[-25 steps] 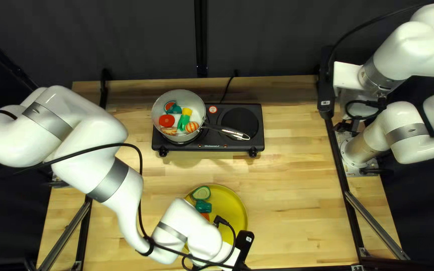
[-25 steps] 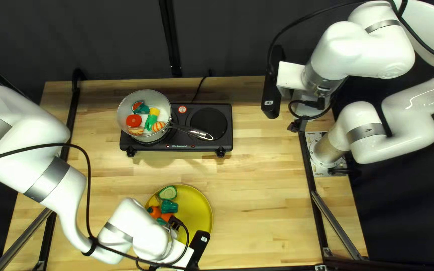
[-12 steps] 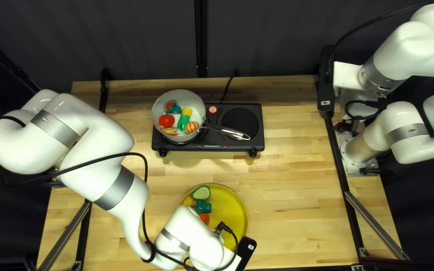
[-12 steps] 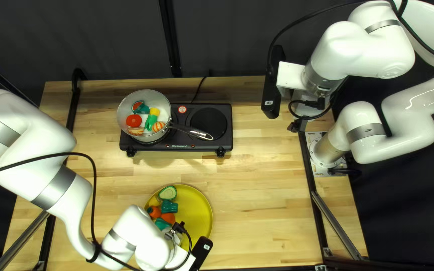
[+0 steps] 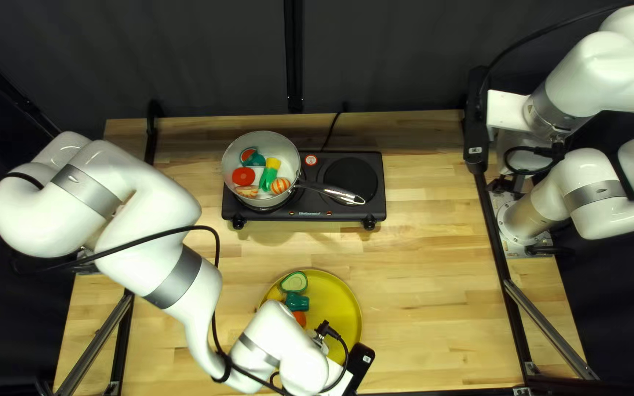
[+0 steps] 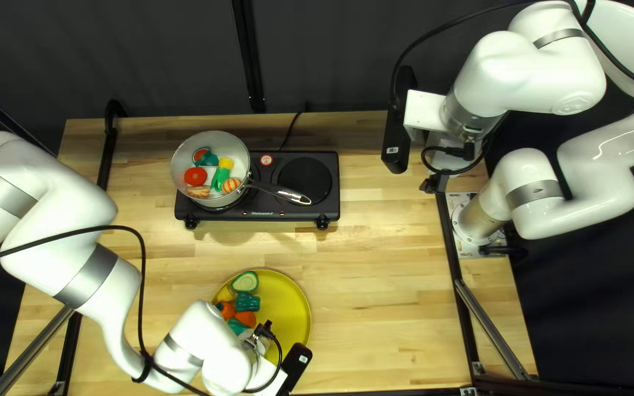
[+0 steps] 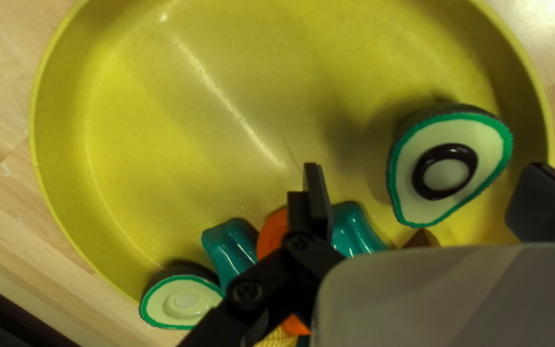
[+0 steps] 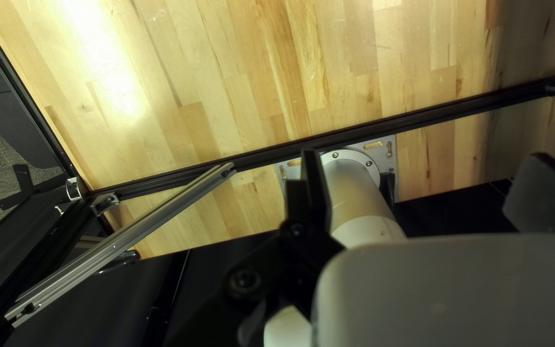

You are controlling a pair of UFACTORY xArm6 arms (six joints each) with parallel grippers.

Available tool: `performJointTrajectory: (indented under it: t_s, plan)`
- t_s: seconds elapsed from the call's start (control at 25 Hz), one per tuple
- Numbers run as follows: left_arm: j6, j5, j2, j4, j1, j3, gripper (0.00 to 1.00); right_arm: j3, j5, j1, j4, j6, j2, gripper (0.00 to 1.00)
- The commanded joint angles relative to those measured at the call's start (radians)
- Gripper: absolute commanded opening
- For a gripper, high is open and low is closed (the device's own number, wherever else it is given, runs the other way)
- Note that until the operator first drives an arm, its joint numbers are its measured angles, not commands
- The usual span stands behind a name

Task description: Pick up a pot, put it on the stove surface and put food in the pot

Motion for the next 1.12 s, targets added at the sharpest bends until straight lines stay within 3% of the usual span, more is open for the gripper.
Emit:
performJointTrajectory:
  t_s: [0.04,0.08,0.12,0.68,0.96,1.12]
  plan:
    - [-0.011,-0.003,0.002,0.007,-0.002,-0.004,1.00,0.000,0.000,0.000,0.000,0.000,0.000,1.00]
    - [-0.014,-0.003,0.003,0.008,-0.002,-0.006,0.70,0.000,0.000,0.000,0.000,0.000,0.000,1.00]
    - [-0.015,-0.005,0.003,0.008,-0.002,-0.006,0.00,0.000,0.000,0.000,0.000,0.000,0.000,1.00]
    - [-0.010,-0.001,-0.034,0.000,0.007,0.020,0.00,0.000,0.000,0.000,0.000,0.000,0.000,1.00]
    - [0.076,0.136,-0.281,-0.038,0.095,0.122,0.00,0.000,0.000,0.000,0.000,0.000,0.000,1.00]
    - [0.140,0.264,-0.513,-0.040,0.195,0.241,0.00,0.000,0.000,0.000,0.000,0.000,0.000,1.00]
